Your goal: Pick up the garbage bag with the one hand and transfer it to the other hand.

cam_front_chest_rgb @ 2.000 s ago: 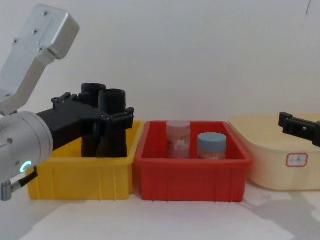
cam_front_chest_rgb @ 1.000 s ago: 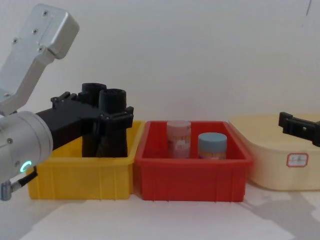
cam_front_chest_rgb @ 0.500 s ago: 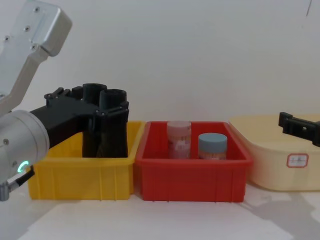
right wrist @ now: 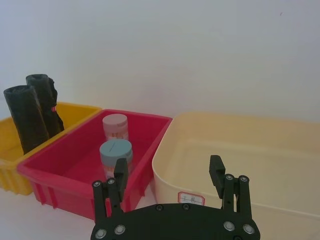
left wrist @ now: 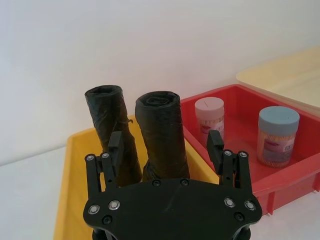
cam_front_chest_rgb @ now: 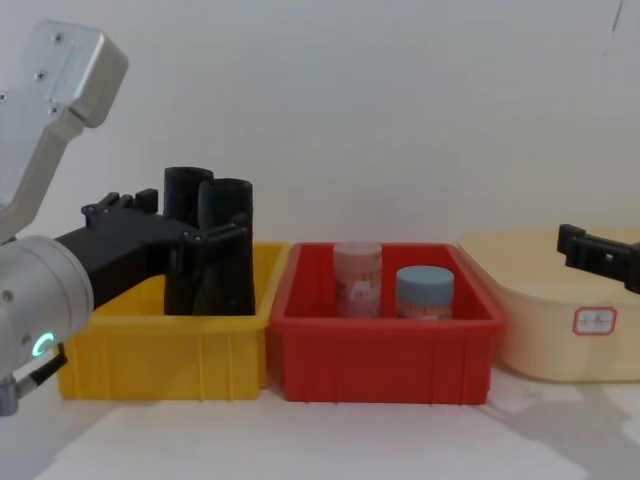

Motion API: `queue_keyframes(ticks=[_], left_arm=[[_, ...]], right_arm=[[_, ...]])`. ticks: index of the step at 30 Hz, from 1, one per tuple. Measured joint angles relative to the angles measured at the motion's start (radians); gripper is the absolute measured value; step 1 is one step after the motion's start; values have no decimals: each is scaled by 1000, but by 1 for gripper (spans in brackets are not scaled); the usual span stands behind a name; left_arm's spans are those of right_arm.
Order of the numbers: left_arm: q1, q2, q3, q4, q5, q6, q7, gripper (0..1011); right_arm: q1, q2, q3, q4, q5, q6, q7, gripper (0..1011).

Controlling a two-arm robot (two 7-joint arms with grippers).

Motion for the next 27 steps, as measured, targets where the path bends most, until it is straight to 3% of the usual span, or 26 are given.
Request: queue_keyframes(ticks=[14,27], left_arm=[[-56,-30,-3,69,-16,-9,-51,1001],[-128,-66,-4,176,-33,-33,-112,1001]], right_arm=[[0,0,0,0,0,0,0,1000],[0,0,0,0,0,0,0,999]])
